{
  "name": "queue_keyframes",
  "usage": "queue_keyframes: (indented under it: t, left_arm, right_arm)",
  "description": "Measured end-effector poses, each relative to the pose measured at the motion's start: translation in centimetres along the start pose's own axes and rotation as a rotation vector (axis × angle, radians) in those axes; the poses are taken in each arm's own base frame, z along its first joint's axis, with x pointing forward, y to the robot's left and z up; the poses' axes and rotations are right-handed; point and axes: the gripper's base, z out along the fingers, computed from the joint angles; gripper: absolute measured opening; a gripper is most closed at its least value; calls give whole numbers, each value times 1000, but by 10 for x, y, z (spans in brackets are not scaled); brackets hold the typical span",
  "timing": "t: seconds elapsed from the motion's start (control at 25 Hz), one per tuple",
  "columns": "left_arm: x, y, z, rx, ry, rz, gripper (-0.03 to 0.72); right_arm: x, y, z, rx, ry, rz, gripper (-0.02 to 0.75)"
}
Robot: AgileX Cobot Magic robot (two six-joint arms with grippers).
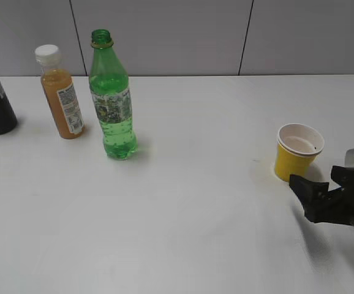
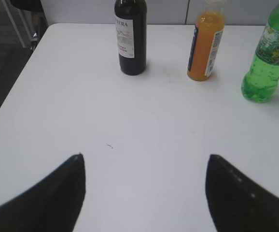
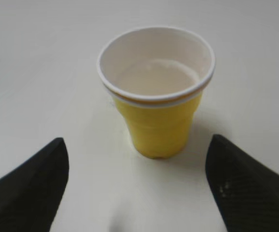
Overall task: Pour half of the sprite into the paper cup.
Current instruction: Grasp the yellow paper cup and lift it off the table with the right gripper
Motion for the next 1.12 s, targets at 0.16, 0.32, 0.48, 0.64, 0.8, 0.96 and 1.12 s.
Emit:
queue_keyframes:
  t: [0.16,0.32,0.48,0.64,0.8,0.96,1.12]
  left_arm:
    - [0,0,0,0,0,0,588]
    - [0,0,0,0,0,0,588]
    - [0,0,0,0,0,0,588]
    - [0,0,0,0,0,0,588]
    - [0,0,0,0,0,0,588]
    - [0,0,0,0,0,0,588]
    - [0,0,0,0,0,0,588]
  right_arm:
    - [10,-3,8,13,45,-20,675]
    - [14,-5,17,16,62,-21,671]
    - [20,-7,25,33,82,-12,666]
    - [25,-9,32,36,101,-11,664]
    - [28,-11,42,36,105,-11,658]
    - [29,-13,51,40,96,-10,657]
    - [31,-14,57,49,82,-8,656]
